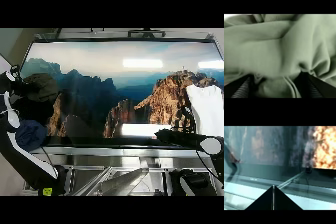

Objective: Fold the shirts.

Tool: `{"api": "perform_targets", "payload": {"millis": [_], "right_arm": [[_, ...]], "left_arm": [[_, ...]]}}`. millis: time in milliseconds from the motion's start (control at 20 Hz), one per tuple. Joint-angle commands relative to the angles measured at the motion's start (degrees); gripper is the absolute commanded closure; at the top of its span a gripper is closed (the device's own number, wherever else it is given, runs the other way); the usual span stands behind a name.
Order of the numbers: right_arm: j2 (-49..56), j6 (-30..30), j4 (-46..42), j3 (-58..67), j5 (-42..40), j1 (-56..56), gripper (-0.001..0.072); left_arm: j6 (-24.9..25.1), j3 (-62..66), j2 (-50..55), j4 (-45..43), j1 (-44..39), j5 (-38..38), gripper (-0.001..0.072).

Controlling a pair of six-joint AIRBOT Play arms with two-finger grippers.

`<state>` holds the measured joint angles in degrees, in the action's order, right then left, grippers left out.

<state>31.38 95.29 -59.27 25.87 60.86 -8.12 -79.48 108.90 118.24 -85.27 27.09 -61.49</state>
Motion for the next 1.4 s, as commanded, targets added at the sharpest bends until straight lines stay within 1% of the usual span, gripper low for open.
{"api": "perform_targets", "payload": {"millis": [0, 50, 100, 250, 350, 450, 500, 550, 650, 700, 750, 900, 1000, 1050, 1150, 1250, 1350], "right_arm": [[0.13, 0.02, 1.01, -0.02, 0.0, 0.04, 0.0694], [0.13, 0.0, 1.66, -0.02, 0.02, 0.04, 0.0694], [0.13, 0.0, 1.75, -0.02, 0.0, 0.02, 0.0694], [0.13, 0.0, 1.7, -0.02, 0.0, 0.04, 0.0694], [0.13, 0.0, 1.66, -0.02, -0.04, 0.04, 0.0693], [0.13, 0.0, 1.68, -0.02, -0.02, 0.04, 0.0694], [0.13, -0.46, 1.68, -0.02, 0.0, 0.04, 0.0693], [0.13, -1.53, 1.66, -0.02, -0.02, 0.04, 0.0693], [0.13, -2.78, 1.66, 0.0, 0.0, 0.04, 0.0693], [0.13, -2.78, 1.66, 0.0, 0.0, 0.04, 0.0692], [0.11, -2.78, 1.68, 0.0, 0.0, 0.04, 0.0687], [0.07, -4.04, 1.7, 0.0, 0.02, 0.04, 0.0686], [0.07, -4.07, 1.68, 0.04, -0.04, 0.04, 0.0686], [0.07, -4.35, 1.68, 0.04, -0.02, 0.04, 0.0685], [0.09, -5.79, 1.68, 0.04, -0.02, 0.04, 0.0675], [0.09, -5.81, 1.68, 0.04, -0.35, 0.04, 0.0412], [0.09, -5.88, 1.7, 0.04, -1.03, 0.04, 0.0415]], "left_arm": [[-0.09, 6.86, 4.68, -0.35, -0.04, -10.23, 0.0476], [-0.07, 9.29, 4.39, 0.24, -0.04, -13.05, 0.07], [-0.11, 10.05, 3.06, 2.99, -0.04, -13.75, 0.0694], [0.52, 6.95, -4.7, 21.24, -0.26, -9.84, 0.0695], [3.85, 6.64, -9.86, 32.98, -1.86, -9.92, 0.0696], [4.92, 6.64, -15.54, 41.18, -5.16, -11.91, 0.0695], [5.11, 6.62, -18.1, 44.3, -7.34, -13.25, 0.0695], [5.11, 6.6, -20.63, 45.64, -10.12, -15.21, 0.0695], [5.07, 6.58, -24.15, 44.44, -16.44, -20.59, 0.0695], [5.03, 6.45, -25.31, 42.25, -20.13, -23.02, 0.0695], [4.57, 5.25, -26.36, 40.35, -23.37, -23.98, 0.0695], [4.46, -4.87, -29.31, 35.91, -34.82, -23.45, 0.0695], [4.5, -12.55, -29.68, 33.64, -41.4, -21.7, 0.0695], [4.5, -16.81, -29.66, 33.68, -44.57, -19.52, 0.0695], [4.55, -24.76, -29.62, 33.7, -49.99, -12.13, 0.0695], [4.7, -31.34, -29.62, 33.73, -54.03, -4.66, 0.0695], [5.09, -35.52, -29.24, 33.81, -56.57, -0.66, 0.0695]]}}
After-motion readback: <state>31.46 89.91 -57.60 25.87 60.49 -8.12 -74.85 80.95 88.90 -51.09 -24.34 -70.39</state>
